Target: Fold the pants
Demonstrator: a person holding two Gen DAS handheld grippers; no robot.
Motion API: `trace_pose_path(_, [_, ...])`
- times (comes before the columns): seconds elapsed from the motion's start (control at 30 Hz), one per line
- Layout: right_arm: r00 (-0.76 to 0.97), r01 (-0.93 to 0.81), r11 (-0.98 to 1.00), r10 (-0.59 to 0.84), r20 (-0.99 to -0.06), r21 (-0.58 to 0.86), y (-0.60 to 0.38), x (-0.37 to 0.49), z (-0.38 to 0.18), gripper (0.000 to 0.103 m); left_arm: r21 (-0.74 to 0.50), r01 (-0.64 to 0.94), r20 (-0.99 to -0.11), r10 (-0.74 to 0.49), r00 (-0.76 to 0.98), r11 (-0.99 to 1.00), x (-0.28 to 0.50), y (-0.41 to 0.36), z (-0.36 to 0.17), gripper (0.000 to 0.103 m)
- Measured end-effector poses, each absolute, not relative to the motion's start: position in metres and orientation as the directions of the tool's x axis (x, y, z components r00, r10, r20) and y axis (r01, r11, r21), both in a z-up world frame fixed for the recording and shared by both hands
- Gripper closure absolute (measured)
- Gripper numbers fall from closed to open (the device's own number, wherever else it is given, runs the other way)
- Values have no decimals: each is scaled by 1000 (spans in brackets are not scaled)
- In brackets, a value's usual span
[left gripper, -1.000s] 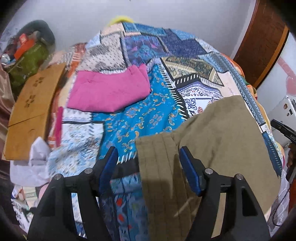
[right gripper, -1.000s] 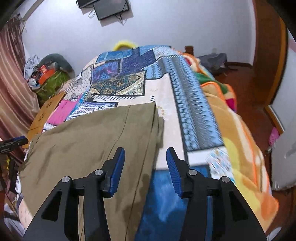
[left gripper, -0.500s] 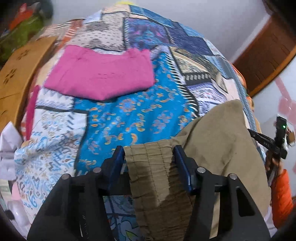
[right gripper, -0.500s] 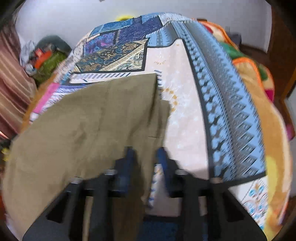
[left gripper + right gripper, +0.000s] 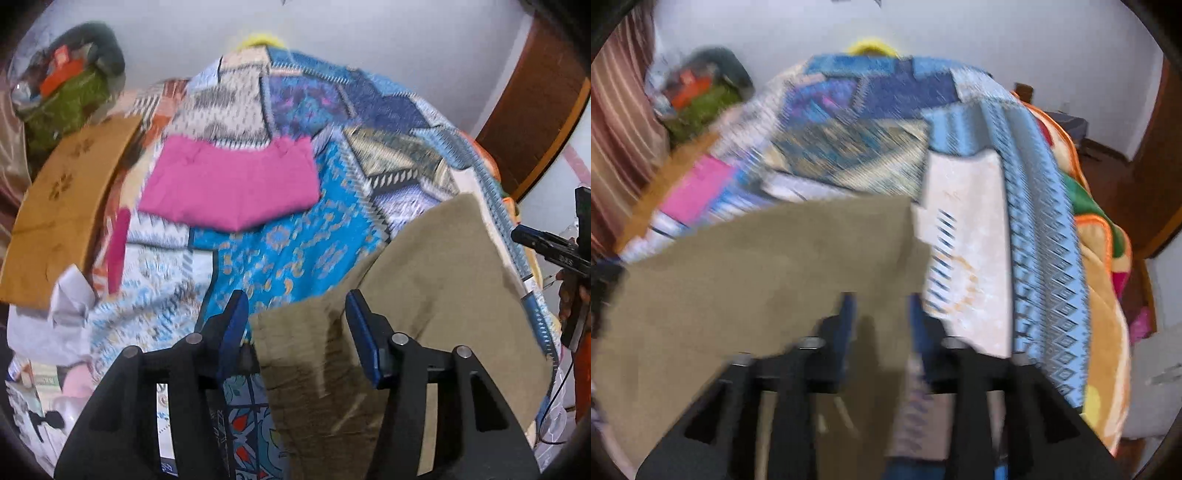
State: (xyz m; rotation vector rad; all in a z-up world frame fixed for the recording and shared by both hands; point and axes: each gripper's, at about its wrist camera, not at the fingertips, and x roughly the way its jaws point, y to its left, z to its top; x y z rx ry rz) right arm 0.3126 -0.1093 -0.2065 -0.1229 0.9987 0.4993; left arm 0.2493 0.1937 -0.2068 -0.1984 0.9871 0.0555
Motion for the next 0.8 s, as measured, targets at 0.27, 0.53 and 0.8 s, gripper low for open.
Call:
trace_pose_path(0.27, [294,-633,742,494,-818,220,-25,272,-196,46,-177,25,-830,-163,534,984,253,139,-199,48])
trace_pose_path(0.53, [237,-689,713,393,-888,131,-13,227,-229,46,-40,103,-860,-87,502,994,229,89,-232,47])
trace_pose_path(0.8, [269,-648,748,405,-874,147,-65,192,-223,44,47,87,-845,-6,534,995,190,83,-227,41])
